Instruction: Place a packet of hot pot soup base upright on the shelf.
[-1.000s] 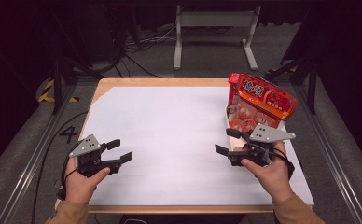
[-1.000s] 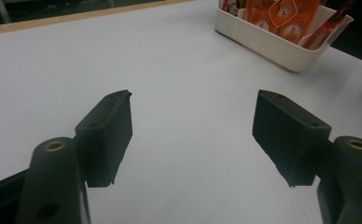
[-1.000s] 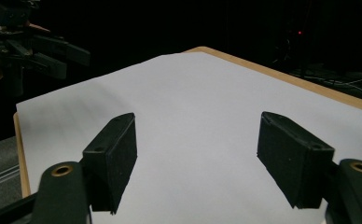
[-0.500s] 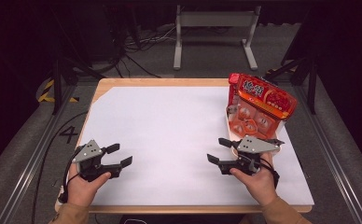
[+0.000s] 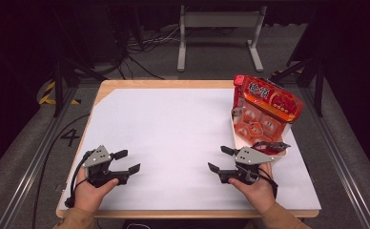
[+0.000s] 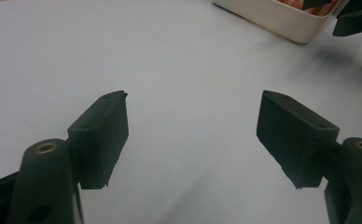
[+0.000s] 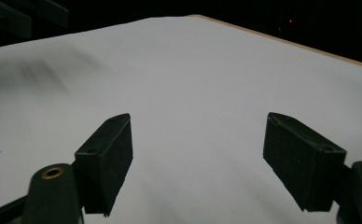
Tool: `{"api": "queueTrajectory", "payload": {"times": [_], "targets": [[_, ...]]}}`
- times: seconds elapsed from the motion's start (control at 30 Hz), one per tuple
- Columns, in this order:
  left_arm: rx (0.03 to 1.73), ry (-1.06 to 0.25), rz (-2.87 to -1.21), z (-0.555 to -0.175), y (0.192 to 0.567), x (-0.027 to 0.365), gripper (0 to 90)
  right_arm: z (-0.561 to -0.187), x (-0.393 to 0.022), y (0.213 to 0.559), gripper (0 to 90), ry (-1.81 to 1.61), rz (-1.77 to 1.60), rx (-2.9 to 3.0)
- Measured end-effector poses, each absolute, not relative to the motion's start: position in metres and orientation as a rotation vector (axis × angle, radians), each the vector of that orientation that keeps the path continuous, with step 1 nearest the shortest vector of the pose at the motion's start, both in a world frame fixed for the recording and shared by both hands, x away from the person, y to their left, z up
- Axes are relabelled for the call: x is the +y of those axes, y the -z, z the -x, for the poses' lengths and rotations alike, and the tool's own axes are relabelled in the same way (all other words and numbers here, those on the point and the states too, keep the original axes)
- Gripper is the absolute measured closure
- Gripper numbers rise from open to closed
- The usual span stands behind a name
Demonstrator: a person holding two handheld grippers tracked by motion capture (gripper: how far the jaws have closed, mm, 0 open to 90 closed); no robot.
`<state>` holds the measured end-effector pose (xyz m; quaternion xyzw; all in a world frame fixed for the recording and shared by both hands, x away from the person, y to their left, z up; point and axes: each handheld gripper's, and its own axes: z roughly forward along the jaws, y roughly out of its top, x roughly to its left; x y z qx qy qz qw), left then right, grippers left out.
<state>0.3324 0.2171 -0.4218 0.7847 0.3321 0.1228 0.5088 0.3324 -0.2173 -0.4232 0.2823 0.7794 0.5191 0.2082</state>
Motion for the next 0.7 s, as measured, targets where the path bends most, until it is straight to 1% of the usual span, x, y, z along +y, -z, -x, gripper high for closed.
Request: {"api": "queueTrajectory", "payload": {"times": [0.47,0.7], "targets": [[0.81,-0.264,-1.889,-0.335,0.43,0.216,26.1,-0.337,-0.213,0.445,26.1,-1.396,-0.872,2.244],[0.825,-0.255,-1.875,-0.336,0.431,0.218,25.0,-0.337,-0.214,0.445,26.1,-1.397,-0.872,2.249]]}}
